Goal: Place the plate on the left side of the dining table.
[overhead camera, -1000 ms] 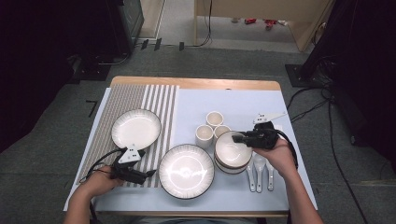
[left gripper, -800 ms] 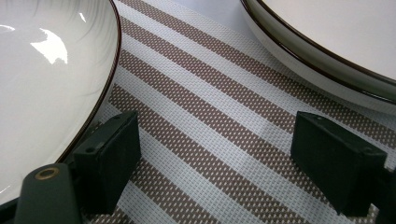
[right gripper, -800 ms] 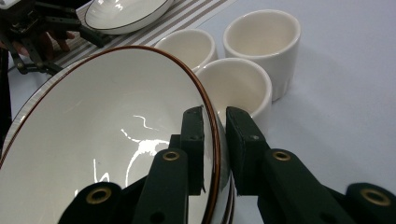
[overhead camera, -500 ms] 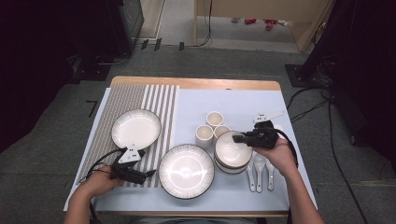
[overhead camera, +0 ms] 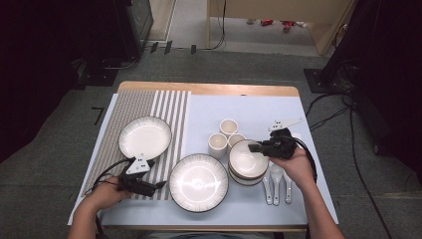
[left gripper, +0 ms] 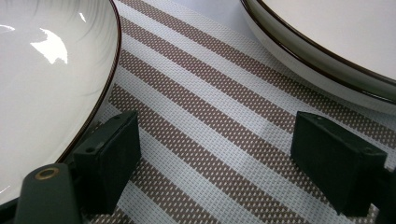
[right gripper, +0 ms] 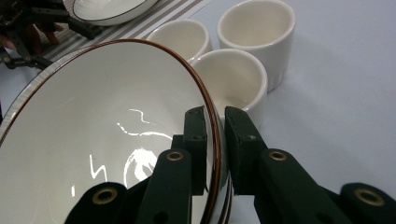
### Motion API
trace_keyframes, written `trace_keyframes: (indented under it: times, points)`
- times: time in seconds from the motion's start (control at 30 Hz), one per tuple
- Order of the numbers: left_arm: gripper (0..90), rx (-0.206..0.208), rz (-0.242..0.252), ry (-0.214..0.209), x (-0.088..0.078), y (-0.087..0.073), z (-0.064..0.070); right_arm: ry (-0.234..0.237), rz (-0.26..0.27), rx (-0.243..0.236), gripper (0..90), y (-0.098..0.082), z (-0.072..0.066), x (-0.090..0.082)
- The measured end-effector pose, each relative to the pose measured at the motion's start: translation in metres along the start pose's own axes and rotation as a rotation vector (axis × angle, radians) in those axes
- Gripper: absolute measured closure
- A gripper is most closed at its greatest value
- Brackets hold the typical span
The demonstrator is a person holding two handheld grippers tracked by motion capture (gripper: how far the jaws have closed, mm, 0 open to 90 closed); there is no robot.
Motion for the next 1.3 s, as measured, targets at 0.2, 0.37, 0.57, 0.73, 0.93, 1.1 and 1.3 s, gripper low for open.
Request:
trace_keyframes:
  times: [0.2, 0.37, 0.57, 0.73, 0.93, 1.1, 1.3]
  points:
    - [16.3, 0.000, 0.000, 0.000, 0.000, 0.000, 0.000, -0.020, 0.005, -0.010, 83.2, 0.000, 0.000, -0.004]
    - [16.2, 0.000, 0.000, -0.001, 0.000, 0.000, 0.000, -0.030, 0.003, -0.012, 83.2, 0.000, -0.001, -0.004]
    - [16.3, 0.000, 0.000, -0.001, 0.000, 0.000, 0.000, -0.025, 0.005, 0.007, 83.2, 0.000, 0.000, -0.006]
    - [16.2, 0.000, 0.000, -0.001, 0.000, 0.000, 0.000, -0.017, 0.022, 0.023, 83.1, 0.001, -0.001, -0.010]
    - [16.2, 0.000, 0.000, -0.001, 0.000, 0.000, 0.000, -0.018, 0.029, 0.045, 83.1, 0.002, -0.001, -0.012]
    - [16.2, 0.000, 0.000, -0.001, 0.000, 0.000, 0.000, -0.020, 0.041, 0.051, 83.1, 0.004, -0.002, -0.016]
    - [16.3, 0.001, 0.000, 0.000, 0.000, 0.000, 0.000, -0.014, 0.040, 0.069, 83.1, 0.005, -0.003, -0.018]
Point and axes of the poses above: each handheld gripper's, and its own axes: x roughly forward along the jaws, y roughly out of its top, z roughly to its right, the point moved 5 cm from there along x, roughly forward along the jaws, and after that the axes turned 3 degrees about -z, right-handed, at the moved point
